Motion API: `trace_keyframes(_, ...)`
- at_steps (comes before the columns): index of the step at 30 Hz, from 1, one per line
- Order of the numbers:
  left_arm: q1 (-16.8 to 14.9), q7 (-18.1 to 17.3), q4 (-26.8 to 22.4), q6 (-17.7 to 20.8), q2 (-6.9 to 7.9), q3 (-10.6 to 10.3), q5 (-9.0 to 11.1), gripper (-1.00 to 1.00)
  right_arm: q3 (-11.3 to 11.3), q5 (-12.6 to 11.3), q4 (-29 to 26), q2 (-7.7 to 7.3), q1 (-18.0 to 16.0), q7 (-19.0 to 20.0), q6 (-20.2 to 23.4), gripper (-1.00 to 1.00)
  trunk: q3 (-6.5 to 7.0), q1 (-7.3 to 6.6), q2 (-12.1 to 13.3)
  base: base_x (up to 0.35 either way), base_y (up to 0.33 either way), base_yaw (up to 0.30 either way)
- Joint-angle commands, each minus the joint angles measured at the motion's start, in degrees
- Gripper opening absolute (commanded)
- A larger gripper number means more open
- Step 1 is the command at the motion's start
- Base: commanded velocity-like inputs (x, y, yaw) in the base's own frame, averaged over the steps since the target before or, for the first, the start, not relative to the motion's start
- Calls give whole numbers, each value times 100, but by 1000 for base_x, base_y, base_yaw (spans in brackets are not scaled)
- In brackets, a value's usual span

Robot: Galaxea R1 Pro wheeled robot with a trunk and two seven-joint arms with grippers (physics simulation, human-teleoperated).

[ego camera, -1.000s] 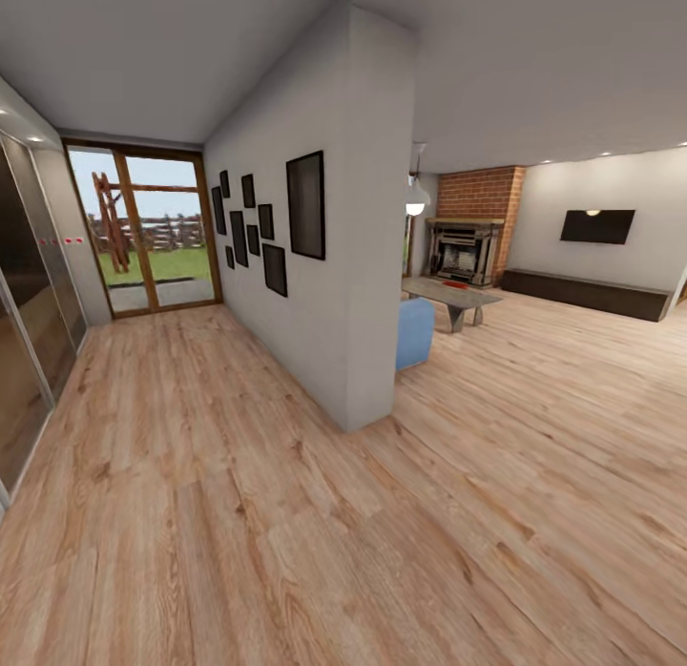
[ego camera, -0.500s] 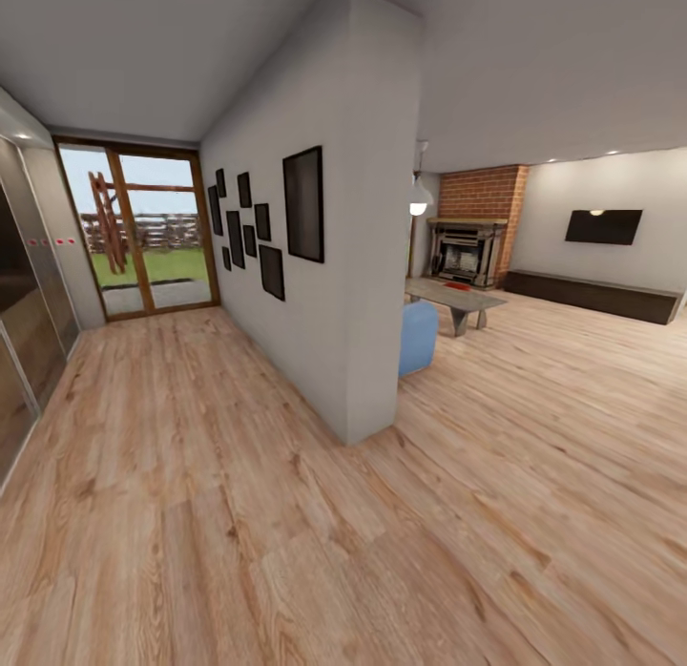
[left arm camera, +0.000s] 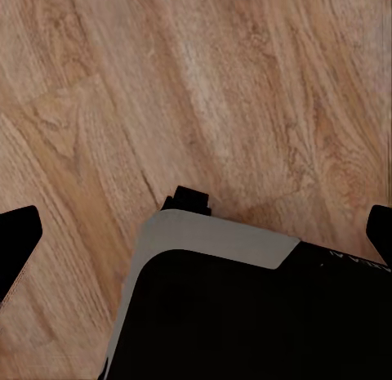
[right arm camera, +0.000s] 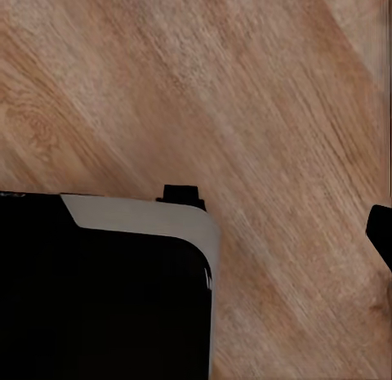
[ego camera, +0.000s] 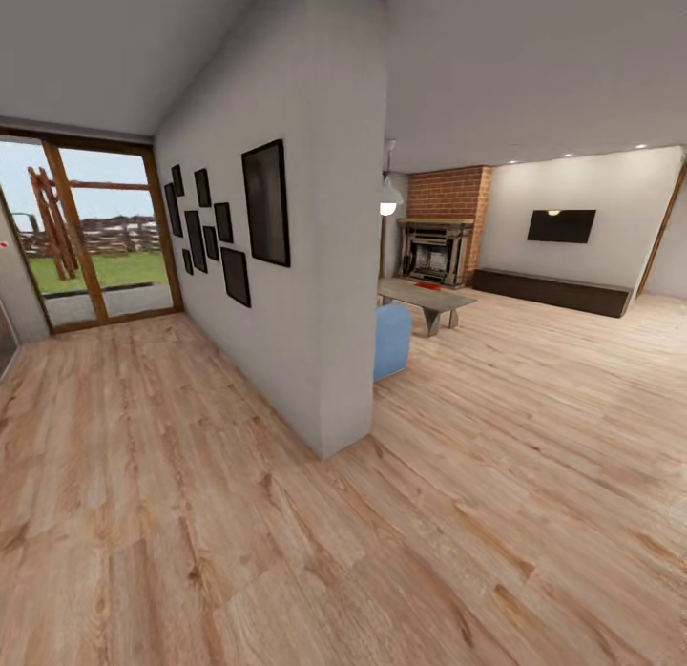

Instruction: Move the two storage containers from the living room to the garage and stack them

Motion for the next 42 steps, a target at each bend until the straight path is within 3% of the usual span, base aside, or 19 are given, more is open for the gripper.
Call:
trace_keyframes(1,-2,9,1,-16,0,-5,22,100,49,-53,19,3,-9,-3,-31,100,-7,4,-4,325,0,-287)
trace_keyframes(35,-2,9,1,-21,0,4,31,100,46,-53,18,6,-9,28,-38,100,-7,4,-4,325,0,-290)
trace_keyframes(42,-2,9,1,-21,0,4,31,100,46,-54,17,11,-9,7,-17,100,-7,4,-4,325,0,-106)
